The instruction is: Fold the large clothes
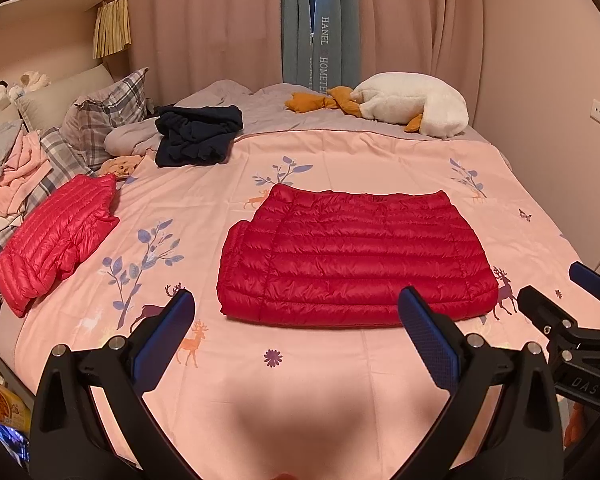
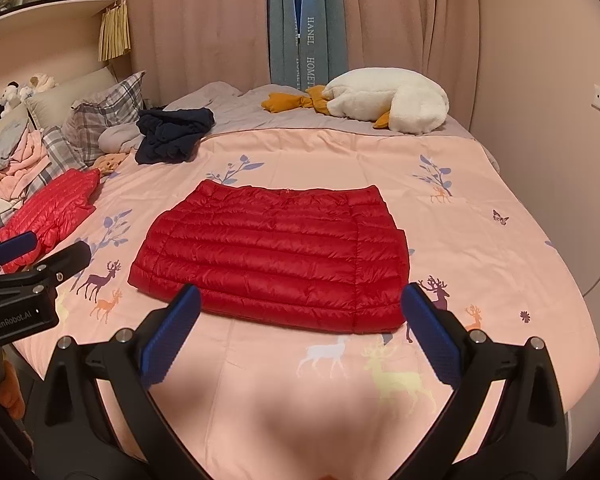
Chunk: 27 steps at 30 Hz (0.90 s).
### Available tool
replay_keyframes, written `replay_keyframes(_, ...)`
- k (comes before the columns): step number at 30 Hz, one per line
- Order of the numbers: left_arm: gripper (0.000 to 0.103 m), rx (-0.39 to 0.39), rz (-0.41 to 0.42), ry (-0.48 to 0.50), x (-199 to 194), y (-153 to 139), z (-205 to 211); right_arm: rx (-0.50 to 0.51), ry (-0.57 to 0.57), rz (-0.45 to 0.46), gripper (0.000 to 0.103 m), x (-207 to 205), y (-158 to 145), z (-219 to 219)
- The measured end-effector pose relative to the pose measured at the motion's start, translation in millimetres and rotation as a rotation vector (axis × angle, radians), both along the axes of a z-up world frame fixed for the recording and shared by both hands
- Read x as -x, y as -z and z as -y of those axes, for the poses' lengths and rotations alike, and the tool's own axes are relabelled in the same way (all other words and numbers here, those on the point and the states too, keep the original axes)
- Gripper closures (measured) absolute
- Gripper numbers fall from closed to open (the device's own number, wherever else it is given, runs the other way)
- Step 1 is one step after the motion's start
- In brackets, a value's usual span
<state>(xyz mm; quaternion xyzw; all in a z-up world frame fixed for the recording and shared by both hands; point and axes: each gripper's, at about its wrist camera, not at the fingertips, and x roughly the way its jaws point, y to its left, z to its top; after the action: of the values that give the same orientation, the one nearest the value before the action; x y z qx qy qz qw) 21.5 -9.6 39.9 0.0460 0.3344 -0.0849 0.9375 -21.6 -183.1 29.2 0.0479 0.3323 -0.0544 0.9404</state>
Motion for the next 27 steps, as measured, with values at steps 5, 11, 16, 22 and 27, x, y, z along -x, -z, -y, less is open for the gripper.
replay_keyframes(5,0.001,-0.007,-0.003,0.001,0.7,-0.2,1.4,0.000,0.001,0.000,0.002,0.2,0.0,-0.1)
replay_keyframes(11,0.001,-0.012,-0.003,0.003,0.8,-0.3,2.6,0.000,0.000,0.000,0.002,0.0,0.2,0.2)
replay_keyframes(16,0.001,-0.026,0.003,-0.002,0.4,0.8,5.2,-0.004,0.001,-0.002,0.002,0.0,-0.2,1.0)
replay_keyframes(22,0.001,-0.036,0.004,0.000,-0.1,1.6,6.8,-0.003,0.002,-0.001,0.002,0.3,-0.5,1.4)
replay_keyframes(27,0.001,-0.040,0.004,0.003,-0.1,2.5,8.1,-0.003,0.001,-0.001,0.002,0.1,-0.7,1.6)
